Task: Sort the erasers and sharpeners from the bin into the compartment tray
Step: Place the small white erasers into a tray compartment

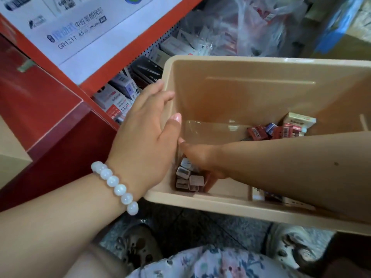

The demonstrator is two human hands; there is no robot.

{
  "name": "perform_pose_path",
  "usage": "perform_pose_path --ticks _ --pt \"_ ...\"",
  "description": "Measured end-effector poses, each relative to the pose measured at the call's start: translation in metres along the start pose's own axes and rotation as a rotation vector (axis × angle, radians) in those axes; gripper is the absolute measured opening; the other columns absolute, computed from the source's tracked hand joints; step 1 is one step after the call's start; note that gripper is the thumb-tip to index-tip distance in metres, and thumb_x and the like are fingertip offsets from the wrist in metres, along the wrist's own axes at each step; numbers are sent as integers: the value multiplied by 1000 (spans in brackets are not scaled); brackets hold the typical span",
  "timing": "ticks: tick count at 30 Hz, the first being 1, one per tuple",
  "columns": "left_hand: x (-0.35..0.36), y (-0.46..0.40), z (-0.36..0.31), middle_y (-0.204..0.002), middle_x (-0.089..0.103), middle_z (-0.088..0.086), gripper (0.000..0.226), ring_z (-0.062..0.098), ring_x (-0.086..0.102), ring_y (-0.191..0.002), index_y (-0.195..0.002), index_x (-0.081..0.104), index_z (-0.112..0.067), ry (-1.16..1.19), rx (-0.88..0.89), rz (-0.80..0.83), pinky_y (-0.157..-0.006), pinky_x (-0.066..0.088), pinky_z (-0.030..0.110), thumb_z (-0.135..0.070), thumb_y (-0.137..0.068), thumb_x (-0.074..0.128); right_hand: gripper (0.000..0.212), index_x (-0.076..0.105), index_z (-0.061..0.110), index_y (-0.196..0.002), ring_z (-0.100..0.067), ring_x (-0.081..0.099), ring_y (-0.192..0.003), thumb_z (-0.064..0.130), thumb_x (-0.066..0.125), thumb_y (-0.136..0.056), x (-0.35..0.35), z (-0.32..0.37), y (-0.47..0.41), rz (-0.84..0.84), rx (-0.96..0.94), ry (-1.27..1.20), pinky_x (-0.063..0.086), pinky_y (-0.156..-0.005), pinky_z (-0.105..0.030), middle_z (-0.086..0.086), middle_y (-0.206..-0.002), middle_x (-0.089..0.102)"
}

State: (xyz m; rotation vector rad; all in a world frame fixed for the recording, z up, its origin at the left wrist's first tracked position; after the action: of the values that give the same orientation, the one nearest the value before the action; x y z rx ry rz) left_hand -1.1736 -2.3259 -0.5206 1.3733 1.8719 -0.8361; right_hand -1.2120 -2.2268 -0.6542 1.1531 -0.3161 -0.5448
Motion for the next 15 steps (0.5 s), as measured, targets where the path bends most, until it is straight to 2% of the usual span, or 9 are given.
perform_pose_path --ticks 3,6,8,11,15 --pt "0 0 1 -151 29 -11 55 -17 15 -122 -137 47 -18 0 -3 1 -94 1 -9 -35 -85 37 67 56 13 -101 -28 63 -72 66 16 -93 2 -1 0 -9 -33 -41 56 -78 -47 -12 -91 63" --pt "0 0 0 -150 30 -10 55 -18 15 -121 -136 47 -17 17 0 -1 -94 2 -10 -36 -85 38 31 51 12 -85 -21 56 -59 30 31 -101 3 -4 4 16 -84 -21 54 -69 -39 -6 -74 55" --pt "0 0 0 -151 30 -9 55 -19 15 -120 -135 48 -17 21 2 -5 -93 2 -10 -36 -85 38 26 48 11 -75 -18 52 -58 16 39 -99 6 -7 2 37 -102 51 52 -65 -37 -5 -70 50" --pt "0 0 0 -151 31 -8 54 -18 15 -119 -135 49 -16 21 5 -10 -94 2 -10 -35 -85 39 27 47 12 -73 -17 51 -58 12 42 -99 10 -3 0 28 -117 154 51 -66 -35 -5 -71 50" --pt "0 0 0 -151 31 -8 55 -20 15 -118 -135 49 -16 30 6 -9 -94 2 -10 -35 -85 39 16 52 11 -95 -24 58 -71 25 46 -98 9 2 -5 -3 -93 244 55 -65 -35 -7 -83 53"
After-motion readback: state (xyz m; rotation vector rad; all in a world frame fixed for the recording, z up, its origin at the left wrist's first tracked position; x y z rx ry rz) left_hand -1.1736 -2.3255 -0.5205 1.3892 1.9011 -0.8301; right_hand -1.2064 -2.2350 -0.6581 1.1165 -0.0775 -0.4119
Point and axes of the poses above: each hand's wrist, its own y-axis away from the middle knuckle, its own x-axis out of the palm, z = x × y, the point moved 4 cm from there along -y, towards the middle knuckle
